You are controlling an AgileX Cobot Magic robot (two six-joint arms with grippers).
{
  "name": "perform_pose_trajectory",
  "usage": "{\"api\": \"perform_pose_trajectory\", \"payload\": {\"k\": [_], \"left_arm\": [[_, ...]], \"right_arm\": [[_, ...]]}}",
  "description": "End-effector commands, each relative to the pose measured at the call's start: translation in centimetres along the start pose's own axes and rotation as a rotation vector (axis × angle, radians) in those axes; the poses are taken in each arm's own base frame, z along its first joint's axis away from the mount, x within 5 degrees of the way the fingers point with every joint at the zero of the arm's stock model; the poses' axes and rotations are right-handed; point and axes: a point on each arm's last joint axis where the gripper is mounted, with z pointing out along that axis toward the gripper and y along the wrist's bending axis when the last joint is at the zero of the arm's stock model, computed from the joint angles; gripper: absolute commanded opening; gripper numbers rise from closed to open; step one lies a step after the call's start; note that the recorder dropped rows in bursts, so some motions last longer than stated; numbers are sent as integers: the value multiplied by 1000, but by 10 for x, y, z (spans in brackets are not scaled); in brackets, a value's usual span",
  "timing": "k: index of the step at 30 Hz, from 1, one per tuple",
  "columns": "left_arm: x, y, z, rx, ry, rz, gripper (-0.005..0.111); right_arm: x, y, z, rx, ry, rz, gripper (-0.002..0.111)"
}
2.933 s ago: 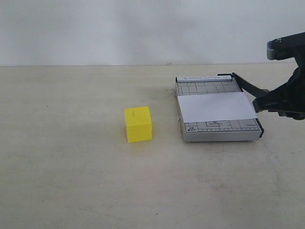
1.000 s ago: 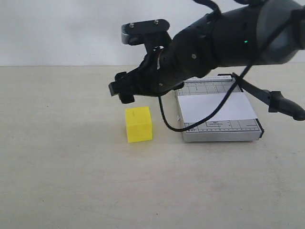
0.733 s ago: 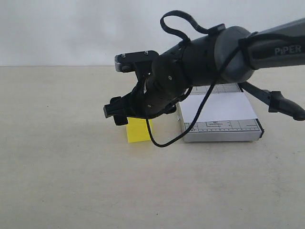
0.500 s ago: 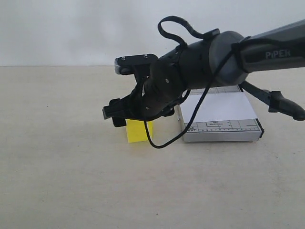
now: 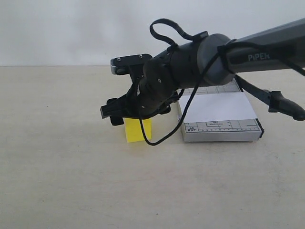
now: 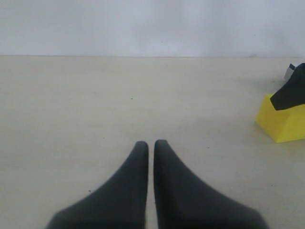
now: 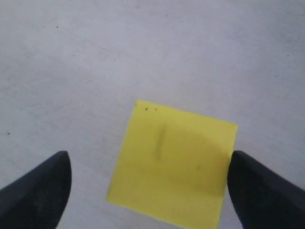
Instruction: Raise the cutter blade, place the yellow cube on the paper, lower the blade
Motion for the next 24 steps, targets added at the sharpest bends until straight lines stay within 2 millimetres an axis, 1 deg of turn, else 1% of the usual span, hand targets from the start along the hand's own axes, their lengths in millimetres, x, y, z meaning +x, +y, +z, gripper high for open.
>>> {"api": "perform_pose_trajectory", "payload": {"k": [1,6,15,24], "left_arm": [[-1,0,0,-2,-17,-4,4],[-1,0,0,-2,-17,-4,4],[-1,0,0,-2,-17,-4,4],[-1,0,0,-3,-17,-2,4]], "right_arm": [[4,-3,7,29,30,-45,84],[8,-6,14,37,49,-33,84],[-2,-5,11,30,12,-33,84],[-2,-5,11,29,9,-33,84]]}}
